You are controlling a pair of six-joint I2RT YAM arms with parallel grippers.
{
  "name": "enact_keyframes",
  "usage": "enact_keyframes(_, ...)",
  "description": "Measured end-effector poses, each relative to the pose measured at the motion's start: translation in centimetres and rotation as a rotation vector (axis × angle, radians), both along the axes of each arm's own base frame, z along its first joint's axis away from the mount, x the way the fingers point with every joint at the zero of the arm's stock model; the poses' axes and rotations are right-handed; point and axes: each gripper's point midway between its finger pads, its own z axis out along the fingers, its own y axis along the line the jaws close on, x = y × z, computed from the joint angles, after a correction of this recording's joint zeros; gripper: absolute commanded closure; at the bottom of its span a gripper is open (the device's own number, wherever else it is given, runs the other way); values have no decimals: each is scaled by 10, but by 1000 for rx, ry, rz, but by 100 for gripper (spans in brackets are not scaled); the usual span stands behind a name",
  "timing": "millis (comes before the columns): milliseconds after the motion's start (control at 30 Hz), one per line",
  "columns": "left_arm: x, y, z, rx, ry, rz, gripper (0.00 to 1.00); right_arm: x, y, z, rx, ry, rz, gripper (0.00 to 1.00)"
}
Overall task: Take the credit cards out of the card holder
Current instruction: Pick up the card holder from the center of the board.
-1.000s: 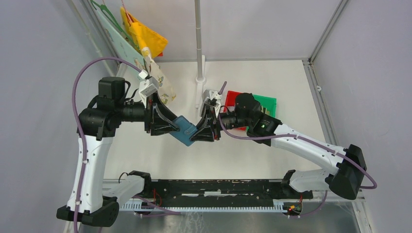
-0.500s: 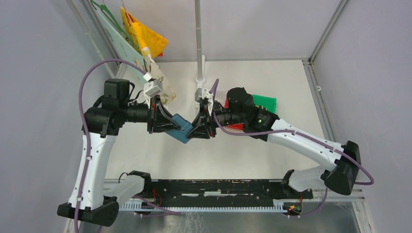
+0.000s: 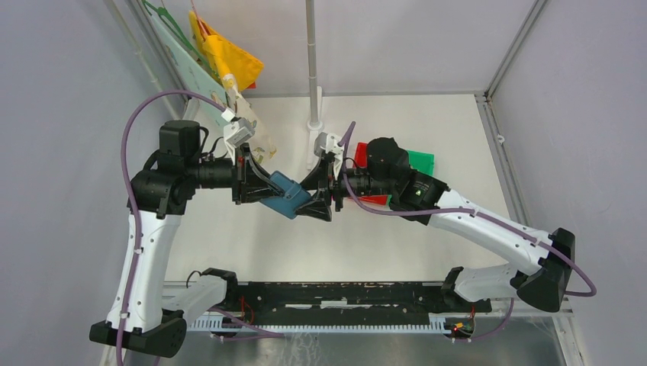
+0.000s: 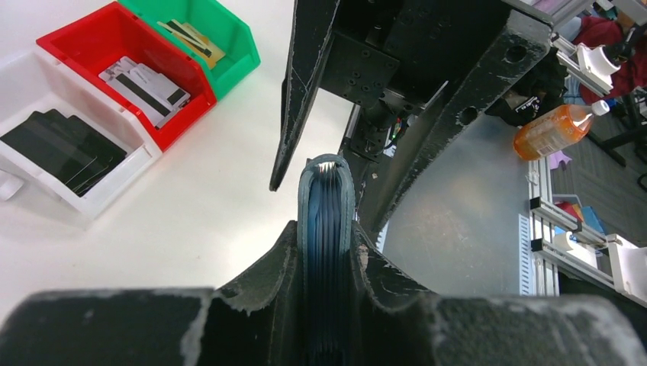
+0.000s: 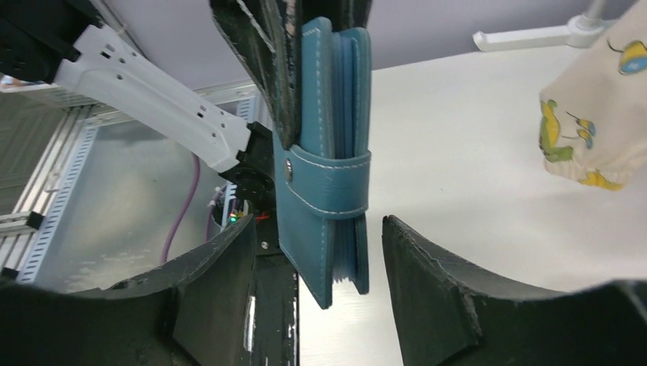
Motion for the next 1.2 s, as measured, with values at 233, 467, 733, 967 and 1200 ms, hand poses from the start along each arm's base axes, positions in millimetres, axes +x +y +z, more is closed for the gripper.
enact_keyframes(233,-11,-1,8,-26,-9,-17,98,-20,8,10,57,27,135,53)
enact_keyframes(467,-22,-2,16,-48,-22,-49,57,-24,9,15,81,63,179,100)
enact_keyframes(733,-20,-2,28,-55,-61,-48,62,-20,5,5,54,71,176,100)
enact_keyframes(967,-17,-2,25,-48,-57,-39,91,-22,4,3,48,67,186,62)
enact_keyframes(1200,9,6,-1,38,-20,87,98,8,4,-4,3,45,14,29)
